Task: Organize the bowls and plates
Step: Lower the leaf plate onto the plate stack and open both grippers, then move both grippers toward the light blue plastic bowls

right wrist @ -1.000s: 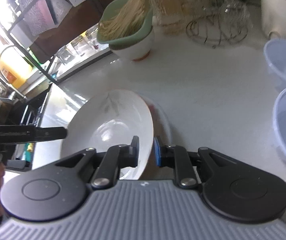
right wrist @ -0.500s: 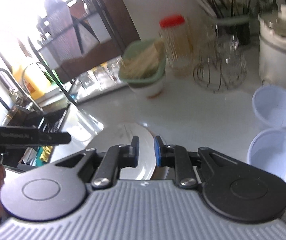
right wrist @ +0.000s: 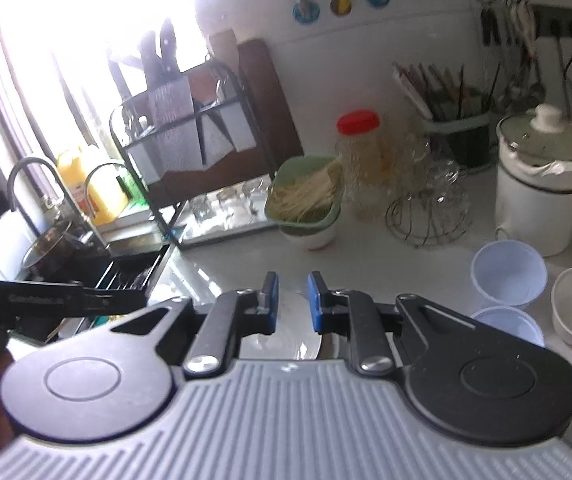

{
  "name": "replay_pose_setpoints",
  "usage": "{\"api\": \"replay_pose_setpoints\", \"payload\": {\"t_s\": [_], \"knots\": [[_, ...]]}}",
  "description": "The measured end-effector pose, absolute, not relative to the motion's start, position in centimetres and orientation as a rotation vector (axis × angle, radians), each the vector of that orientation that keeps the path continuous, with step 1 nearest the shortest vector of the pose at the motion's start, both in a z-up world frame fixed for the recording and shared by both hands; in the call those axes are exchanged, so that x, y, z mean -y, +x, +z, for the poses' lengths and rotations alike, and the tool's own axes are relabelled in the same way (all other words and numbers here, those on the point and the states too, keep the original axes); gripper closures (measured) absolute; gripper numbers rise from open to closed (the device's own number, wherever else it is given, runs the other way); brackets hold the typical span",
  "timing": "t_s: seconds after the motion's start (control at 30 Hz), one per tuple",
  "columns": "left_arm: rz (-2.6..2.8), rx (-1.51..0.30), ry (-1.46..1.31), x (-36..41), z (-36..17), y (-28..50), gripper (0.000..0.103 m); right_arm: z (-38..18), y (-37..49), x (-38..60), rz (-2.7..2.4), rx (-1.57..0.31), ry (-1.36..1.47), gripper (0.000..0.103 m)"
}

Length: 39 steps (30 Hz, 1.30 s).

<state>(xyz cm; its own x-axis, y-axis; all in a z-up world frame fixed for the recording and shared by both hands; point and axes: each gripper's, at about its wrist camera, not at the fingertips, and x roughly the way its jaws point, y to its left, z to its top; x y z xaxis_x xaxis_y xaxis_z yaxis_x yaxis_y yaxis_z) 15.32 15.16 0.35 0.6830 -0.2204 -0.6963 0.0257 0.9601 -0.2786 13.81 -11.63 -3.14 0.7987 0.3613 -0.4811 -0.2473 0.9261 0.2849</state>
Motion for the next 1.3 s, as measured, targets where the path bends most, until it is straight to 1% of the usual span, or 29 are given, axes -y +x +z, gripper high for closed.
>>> {"api": "replay_pose_setpoints", "payload": {"t_s": [0.1, 0.3, 0.83, 1.1, 1.3], "knots": [[-0.153, -0.799, -0.26, -15.7, 0.7, 14.3, 0.059, -2.8, 12.5, 11.1, 0.326, -0.526, 0.209, 0.084], [-0.181, -0.784, -0.245, -16.7, 0.9, 13.1, 0.059, -3.2, 11.1, 9.3, 0.308, -0.557, 0.148, 0.084], [-0.282, -0.796, -0.257, -20.4, -0.3, 14.7, 0.059, -3.2, 11.1, 5.1, 0.205, -0.596, 0.148, 0.084], [-0.359, -0.803, -0.228, -19.1, -0.9, 16.0, 0.059, -3.5, 11.2, 5.7, 0.123, -0.603, 0.164, 0.084], [-0.385, -0.827, -0.246, -16.2, -2.2, 17.2, 0.059, -4.3, 10.9, 8.9, 0.06, -0.626, 0.177, 0.084]]}}
